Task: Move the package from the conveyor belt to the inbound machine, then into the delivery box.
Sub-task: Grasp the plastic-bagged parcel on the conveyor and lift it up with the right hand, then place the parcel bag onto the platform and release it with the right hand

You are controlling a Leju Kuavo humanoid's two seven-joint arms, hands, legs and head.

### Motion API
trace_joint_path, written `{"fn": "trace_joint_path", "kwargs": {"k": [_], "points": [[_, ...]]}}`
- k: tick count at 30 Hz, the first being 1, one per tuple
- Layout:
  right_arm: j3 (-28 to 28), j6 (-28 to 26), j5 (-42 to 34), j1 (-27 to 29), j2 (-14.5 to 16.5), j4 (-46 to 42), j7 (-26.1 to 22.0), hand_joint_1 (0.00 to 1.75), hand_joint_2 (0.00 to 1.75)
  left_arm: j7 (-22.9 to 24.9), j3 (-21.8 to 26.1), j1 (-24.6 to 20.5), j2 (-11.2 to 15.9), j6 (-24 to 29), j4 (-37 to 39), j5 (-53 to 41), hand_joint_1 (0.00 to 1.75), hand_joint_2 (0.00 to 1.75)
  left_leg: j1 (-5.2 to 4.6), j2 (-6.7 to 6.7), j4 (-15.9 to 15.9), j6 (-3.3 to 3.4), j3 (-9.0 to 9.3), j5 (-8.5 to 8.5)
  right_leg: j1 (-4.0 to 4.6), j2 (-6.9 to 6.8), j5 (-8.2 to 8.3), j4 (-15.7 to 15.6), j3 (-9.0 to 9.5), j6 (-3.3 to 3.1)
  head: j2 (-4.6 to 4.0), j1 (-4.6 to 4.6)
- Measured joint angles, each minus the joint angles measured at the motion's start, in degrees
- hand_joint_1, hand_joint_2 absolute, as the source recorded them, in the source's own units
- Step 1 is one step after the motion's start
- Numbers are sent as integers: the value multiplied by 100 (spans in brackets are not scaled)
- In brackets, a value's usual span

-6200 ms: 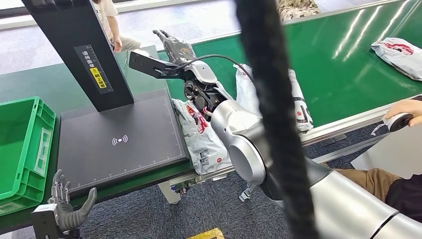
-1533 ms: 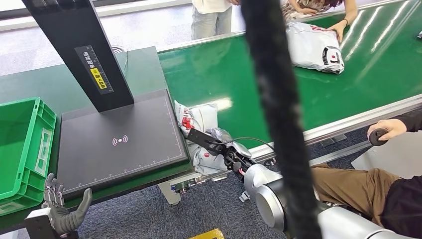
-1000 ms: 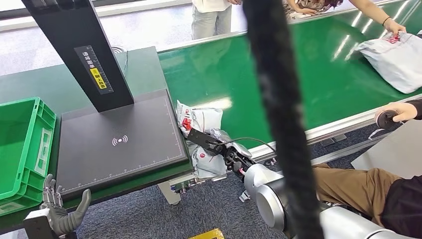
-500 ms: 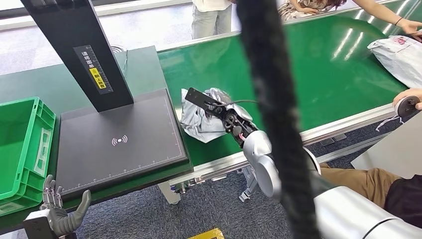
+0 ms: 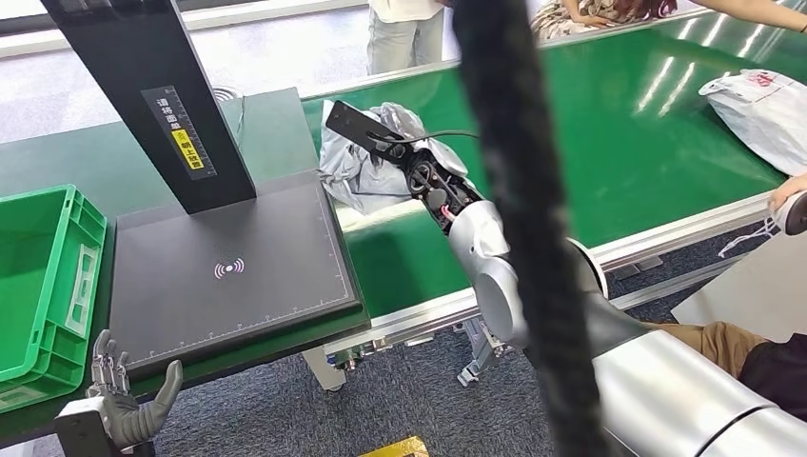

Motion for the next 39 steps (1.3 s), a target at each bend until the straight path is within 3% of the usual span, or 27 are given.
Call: {"fn": "trace_joint_path", "kwargs": {"k": [8, 22, 35, 36, 39], "points": [[17, -203, -84, -149, 352, -13, 34, 175, 0, 0, -62, -168, -70, -21, 78, -19, 0, 175, 1, 4, 0, 0, 0, 0, 1, 1, 0, 1, -1, 0, 0, -1], [17, -392, -326, -121, 1453, -15, -153, 175, 0, 0, -239, -517, -179, 9, 419, -74, 0, 175, 3, 5, -1, -1, -6, 1, 3, 2, -1, 1, -9, -1, 0, -2], [0, -417, -596, 232, 1671, 15, -437, 175, 0, -1, -269, -615, -108, 22, 575, 6, 0, 175, 3, 5, -1, -2, -8, 1, 4, 2, -1, 1, -12, -1, 0, -2], [-2, -425, -613, 272, 1669, 16, -455, 150, 0, -1, -279, -615, -100, 25, 579, 8, 0, 175, 3, 5, -1, -2, -8, 1, 4, 2, -1, 1, -12, -1, 0, -2], [-8, -484, -619, 383, 1664, 21, -471, 22, 0, -1, -300, -614, -81, 31, 585, 9, 0, 175, 3, 5, -1, -2, -8, 1, 4, 2, -1, 1, -12, -1, 0, -2]]}}
